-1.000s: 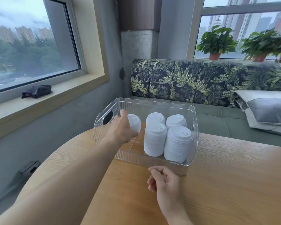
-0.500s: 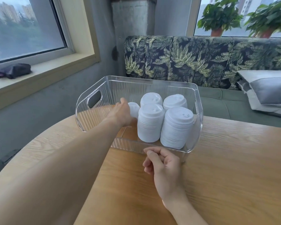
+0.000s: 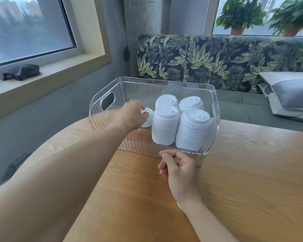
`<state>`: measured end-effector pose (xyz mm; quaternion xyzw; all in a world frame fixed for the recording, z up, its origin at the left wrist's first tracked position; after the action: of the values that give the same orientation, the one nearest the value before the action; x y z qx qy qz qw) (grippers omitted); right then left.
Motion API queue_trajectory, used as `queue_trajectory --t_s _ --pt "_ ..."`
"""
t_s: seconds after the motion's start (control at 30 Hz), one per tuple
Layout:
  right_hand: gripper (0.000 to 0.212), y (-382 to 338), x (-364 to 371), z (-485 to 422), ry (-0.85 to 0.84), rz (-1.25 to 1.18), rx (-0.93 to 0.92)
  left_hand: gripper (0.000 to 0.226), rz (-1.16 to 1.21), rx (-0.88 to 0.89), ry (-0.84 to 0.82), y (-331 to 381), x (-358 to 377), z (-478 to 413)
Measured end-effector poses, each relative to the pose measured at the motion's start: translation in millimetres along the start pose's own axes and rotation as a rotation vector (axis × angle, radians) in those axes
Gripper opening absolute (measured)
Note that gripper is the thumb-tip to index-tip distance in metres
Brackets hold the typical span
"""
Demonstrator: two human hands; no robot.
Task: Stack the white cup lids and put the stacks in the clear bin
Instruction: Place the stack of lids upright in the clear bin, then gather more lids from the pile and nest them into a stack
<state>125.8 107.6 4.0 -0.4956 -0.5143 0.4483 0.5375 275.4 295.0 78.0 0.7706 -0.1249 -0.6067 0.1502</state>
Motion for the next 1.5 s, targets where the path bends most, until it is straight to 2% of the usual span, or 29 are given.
queue_trajectory --t_s 0.03,0.1,0.2,0.4,0.63,0.87,1.03,1.2,1.27,1.37,1.5 --pt "0.018 -1 -1 1 0.008 0.011 -0.005 0.02 -0.006 0.007 0.06 3 -8 5" --pt "0.018 -3 -2 5 0.02 0.036 -0.01 0.029 -0.023 0.002 0.133 10 -20 17" --pt "0.018 -6 -6 16 0.022 0.089 -0.012 0.043 -0.026 0.015 0.171 25 -32 41" --pt "0.018 -11 -42 60 0.033 0.164 -0.015 0.049 0.017 0.07 0.219 69 -42 109" --pt "0.019 -18 -124 122 0.158 0.199 -0.024 0.049 0.147 0.132 0.115 137 -6 225" --pt "0.025 -35 -249 181 0.34 0.343 -0.056 0.053 0.235 0.199 -0.078 217 48 330" --pt "0.019 -45 -326 210 0.441 0.413 -0.055 0.041 0.269 0.284 -0.138 282 72 358" --pt "0.016 -58 -391 215 0.546 0.464 -0.093 0.019 0.296 0.527 -0.102 343 98 373" --pt "0.014 -64 -415 215 0.612 0.506 -0.13 0.012 0.321 0.57 -0.12 359 115 376" --pt "0.019 -70 -449 208 0.706 0.545 -0.2 0.032 0.317 0.569 -0.167 378 142 372" --pt "0.029 -76 -490 193 0.829 0.594 -0.187 0.059 0.299 0.567 -0.198 405 167 354"
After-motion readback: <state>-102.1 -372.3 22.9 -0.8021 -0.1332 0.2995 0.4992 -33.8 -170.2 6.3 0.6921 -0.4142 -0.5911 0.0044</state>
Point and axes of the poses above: each hand's wrist, its own z-axis away from the middle knuckle, its own x-axis out of the palm, y = z × x, the point moved 6 cm from there along -z, towards the middle knuckle
